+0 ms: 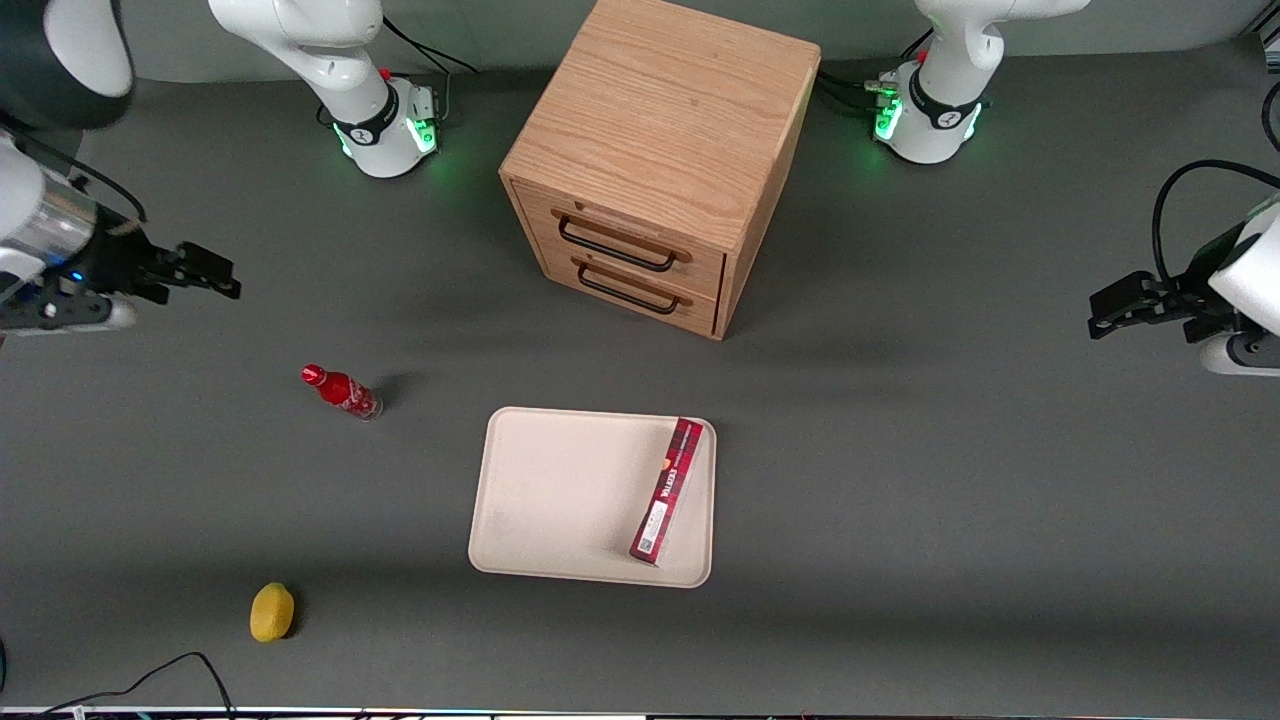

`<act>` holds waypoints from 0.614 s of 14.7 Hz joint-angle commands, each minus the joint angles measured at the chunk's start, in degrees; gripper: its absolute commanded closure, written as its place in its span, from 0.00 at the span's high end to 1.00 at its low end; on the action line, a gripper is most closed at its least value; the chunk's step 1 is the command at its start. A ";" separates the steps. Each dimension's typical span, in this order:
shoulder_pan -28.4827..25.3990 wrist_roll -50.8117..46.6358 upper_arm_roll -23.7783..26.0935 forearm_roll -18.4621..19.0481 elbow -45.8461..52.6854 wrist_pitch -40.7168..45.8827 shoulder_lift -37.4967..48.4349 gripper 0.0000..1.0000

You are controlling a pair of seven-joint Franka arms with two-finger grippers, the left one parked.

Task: Place coke bottle on tray
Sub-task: 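Move the right gripper down over the red Coca-Cola bottle's cap end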

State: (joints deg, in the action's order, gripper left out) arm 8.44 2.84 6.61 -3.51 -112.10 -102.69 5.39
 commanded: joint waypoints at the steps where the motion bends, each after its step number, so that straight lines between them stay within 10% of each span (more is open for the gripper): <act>1: 0.00 -0.03 1.03 -1.24 -9.69 -12.66 -0.89 1.00; 9: -0.09 -0.29 2.53 -0.10 -14.20 -29.76 -10.56 0.99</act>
State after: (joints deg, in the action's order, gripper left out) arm 8.32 2.85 8.74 -3.54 -126.15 -130.51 -4.31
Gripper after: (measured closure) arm 0.009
